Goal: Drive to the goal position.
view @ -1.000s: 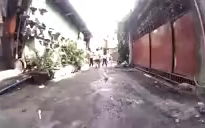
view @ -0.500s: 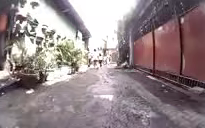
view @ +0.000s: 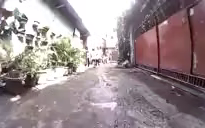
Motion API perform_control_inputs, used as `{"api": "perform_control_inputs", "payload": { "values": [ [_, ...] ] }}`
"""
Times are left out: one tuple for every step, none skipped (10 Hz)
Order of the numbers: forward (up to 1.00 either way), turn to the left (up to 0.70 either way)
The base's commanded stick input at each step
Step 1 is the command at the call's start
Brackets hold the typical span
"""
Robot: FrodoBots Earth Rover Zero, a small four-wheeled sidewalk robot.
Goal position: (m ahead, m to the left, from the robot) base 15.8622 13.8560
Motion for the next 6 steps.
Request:
{"api": "perform_control_inputs", "payload": {
  "values": [
    [0.70,0.00],
    [0.70,0.00],
    [0.70,0.00],
    [0.70,0.00],
    [0.70,0.00],
    [0.70,0.00]
  ]
}}
